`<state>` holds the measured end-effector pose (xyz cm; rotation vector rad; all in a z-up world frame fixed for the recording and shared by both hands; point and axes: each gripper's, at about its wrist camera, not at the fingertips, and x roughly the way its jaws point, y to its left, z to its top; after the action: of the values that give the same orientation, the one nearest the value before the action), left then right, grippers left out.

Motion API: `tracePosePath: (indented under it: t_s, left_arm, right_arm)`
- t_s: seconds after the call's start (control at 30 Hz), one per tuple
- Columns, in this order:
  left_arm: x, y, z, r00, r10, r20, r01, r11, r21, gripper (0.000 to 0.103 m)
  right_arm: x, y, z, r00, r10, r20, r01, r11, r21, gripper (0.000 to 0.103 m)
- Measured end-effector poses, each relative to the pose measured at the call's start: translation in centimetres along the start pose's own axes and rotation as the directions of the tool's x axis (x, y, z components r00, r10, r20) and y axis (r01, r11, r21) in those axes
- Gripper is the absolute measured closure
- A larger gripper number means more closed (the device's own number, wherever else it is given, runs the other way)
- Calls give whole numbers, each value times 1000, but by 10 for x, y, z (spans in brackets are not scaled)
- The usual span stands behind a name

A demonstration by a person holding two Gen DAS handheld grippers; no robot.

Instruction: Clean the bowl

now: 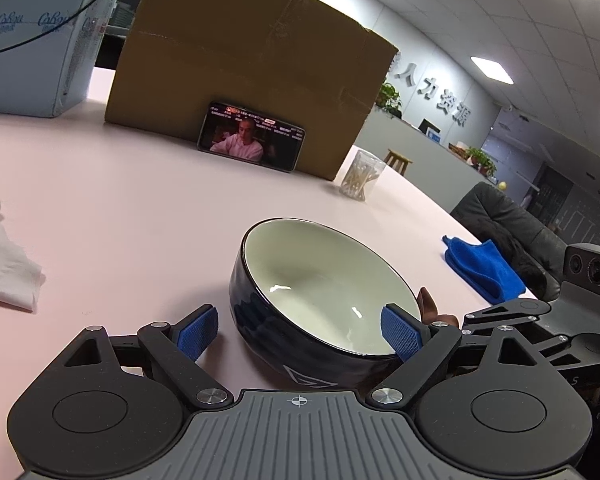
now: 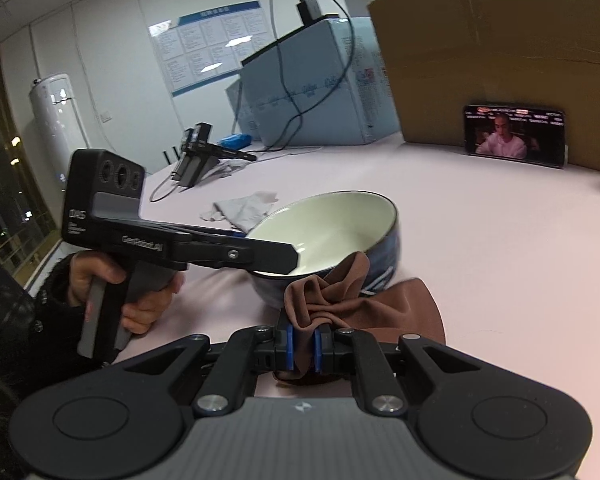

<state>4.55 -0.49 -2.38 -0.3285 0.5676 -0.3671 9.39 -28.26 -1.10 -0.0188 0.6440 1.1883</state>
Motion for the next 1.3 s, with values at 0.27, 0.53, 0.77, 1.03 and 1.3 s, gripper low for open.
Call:
tracePosePath:
  t_s: [0.27, 0.53, 0.77, 1.03, 1.3]
  left_arm:
    - [4, 7, -1, 999, -37, -18, 36, 999, -29, 11]
    - [4, 12, -1, 998, -63, -14, 63, 997, -50, 9]
    - [3, 15, 0, 997, -74, -10, 74, 995, -61, 8]
    - [2, 14, -1, 998, -65, -6, 65, 996, -61, 8]
    - [-6, -3, -7, 998, -68, -3, 67, 996, -57, 8]
  right_arm:
    - [-8, -24, 5, 995, -51, 82, 40, 991, 127, 91]
    - [-3, -27, 3, 998, 24, 54, -31, 991, 130, 90]
    - [-2, -32, 0, 992, 106, 69, -116, 978, 174, 90]
    - [1, -63, -5, 984, 114, 133, -156, 915, 372, 90]
    - [5, -74, -9, 983, 113, 143, -165, 886, 434, 90]
